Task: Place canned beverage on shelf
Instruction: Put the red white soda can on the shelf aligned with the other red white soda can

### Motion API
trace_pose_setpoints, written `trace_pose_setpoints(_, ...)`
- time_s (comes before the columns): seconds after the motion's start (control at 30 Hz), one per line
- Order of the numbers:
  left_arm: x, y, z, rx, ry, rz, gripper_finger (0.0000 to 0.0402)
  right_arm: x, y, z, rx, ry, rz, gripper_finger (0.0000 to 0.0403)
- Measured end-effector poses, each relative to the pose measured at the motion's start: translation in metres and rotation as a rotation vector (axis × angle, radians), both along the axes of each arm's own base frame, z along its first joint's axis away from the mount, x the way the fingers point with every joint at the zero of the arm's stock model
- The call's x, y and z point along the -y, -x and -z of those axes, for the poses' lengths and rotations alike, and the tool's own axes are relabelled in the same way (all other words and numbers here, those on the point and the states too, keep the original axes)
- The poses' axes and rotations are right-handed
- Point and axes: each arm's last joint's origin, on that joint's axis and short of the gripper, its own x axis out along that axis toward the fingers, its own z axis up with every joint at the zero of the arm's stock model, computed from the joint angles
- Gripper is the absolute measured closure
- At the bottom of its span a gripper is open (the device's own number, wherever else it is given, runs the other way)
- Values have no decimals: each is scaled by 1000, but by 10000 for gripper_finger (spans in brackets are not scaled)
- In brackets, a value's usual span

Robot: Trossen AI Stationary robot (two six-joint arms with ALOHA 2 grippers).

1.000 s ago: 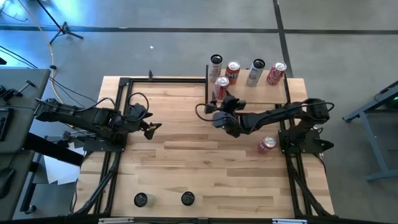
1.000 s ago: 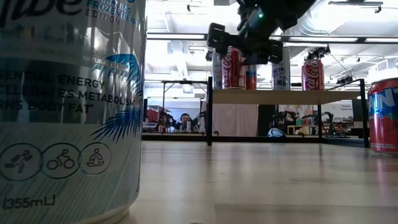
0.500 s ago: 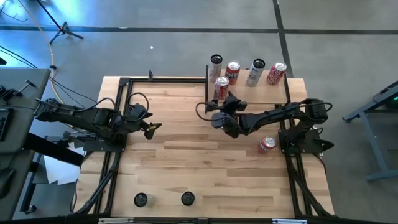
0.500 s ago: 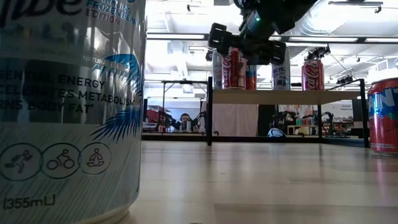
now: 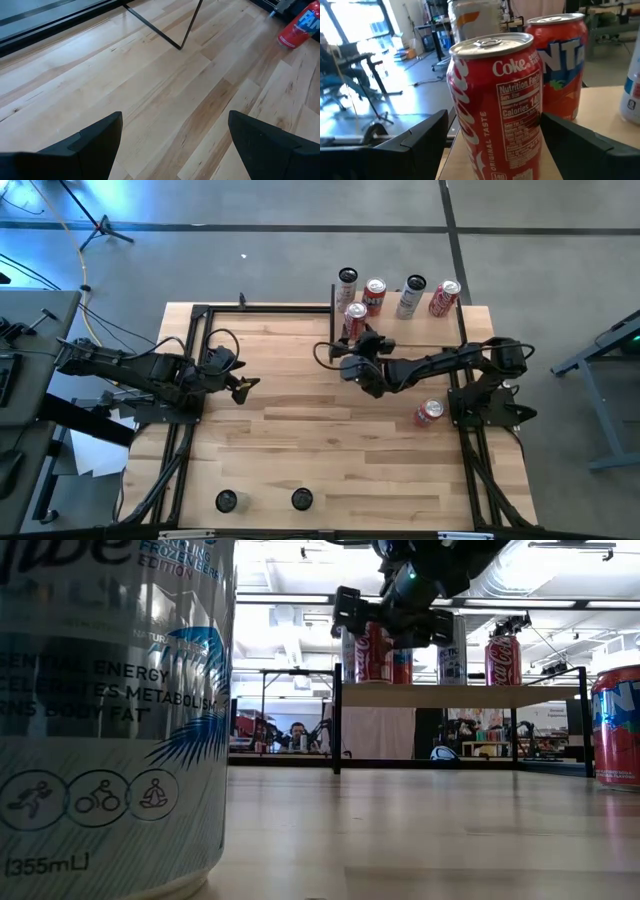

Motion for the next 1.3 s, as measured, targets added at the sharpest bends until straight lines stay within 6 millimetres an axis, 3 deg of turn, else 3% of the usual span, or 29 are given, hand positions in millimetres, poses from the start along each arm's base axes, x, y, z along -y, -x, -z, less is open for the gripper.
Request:
trace_pose_setpoints(0.17,0,0,0,1,0,0,64,-9,0,-1,-26,2,-37,100)
trace_pose_setpoints(0.3,0,0,0,1,0,0,64,-23,5,-18,14,4,-76,101)
trace_pose_setpoints(0.4,0,0,0,1,0,0,64,-33,10,-43,2,20,-106,101)
trace_pose_setpoints(0.63,0,0,0,1,0,0,64,-42,18,-122,-108,40,-254,101)
trace_pose_setpoints(0.77,0,0,0,1,0,-1,64,-24,29,-155,-137,-194,-360,101)
trace_pose_setpoints(0.93,0,0,0,1,0,0,64,8,35,-169,-163,-626,-357,101)
trace_pose_setpoints(1.3,0,0,0,1,0,0,64,47,27,-205,-228,-725,-454,101)
